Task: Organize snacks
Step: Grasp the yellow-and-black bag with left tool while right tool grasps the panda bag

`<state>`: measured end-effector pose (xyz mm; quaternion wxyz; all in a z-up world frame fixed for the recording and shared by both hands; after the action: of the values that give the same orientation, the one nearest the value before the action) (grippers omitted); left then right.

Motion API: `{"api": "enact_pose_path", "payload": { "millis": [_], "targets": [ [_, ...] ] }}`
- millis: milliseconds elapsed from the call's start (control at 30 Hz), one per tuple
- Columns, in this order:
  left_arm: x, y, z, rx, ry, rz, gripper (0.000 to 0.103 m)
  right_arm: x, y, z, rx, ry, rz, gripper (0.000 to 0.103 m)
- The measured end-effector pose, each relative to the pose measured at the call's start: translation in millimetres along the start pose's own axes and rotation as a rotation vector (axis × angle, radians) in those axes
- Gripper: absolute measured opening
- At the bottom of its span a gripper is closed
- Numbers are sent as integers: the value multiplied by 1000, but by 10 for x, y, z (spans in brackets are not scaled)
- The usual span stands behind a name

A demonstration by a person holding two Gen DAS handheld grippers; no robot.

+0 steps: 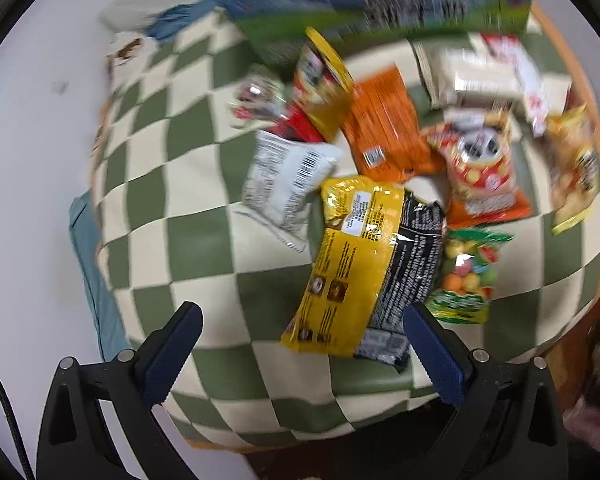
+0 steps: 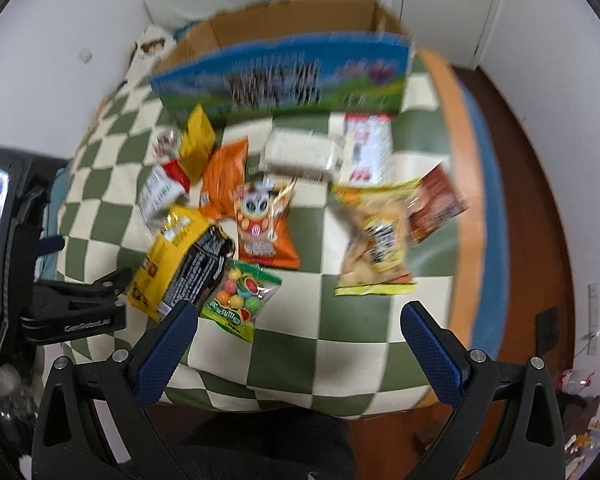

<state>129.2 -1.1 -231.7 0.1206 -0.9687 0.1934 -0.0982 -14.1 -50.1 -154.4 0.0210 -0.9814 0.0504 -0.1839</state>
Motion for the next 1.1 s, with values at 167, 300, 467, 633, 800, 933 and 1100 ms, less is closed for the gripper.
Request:
{"api": "enact_pose_path", "payload": {
  "millis": [167,300,467,633,800,933,1100],
  "targets": [
    [165,267,480,-36,-53,147,103,-8,9,546,22,-78,45,101],
    [189,400,732,-122,-109,191,103,56,27,746,19,-94,101,101],
    [161,179,756,-221,-109,27,82,196,-55,862,-5,-88,119,98],
    [60,-334,722,-211,-98,-196,79,389,-201,1035,-21,-72,121,84],
    [-29,-739,863,-241,-115,-360,81,565,-421,1317,-29,-78,104,79],
    [-83,-734,1082,-289,-151,-338,93,570,-508,1559,-83,-110,79,68],
    [-94,-571,1137,-271,-152,-268,93,568,-467,1732,-106,-155,85,57]
  ]
}}
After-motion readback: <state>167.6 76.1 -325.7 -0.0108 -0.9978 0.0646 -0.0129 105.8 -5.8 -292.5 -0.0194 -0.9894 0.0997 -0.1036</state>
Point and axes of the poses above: each gripper's, at about its wrist camera, not at the fingertips, and z roughly the way its jaws point, y to its right, x to its top, the point moved 1 cm from there along z, roughly the way its jaws point, and after that the axes turned 3 degrees about y, right-handed, at the moved point
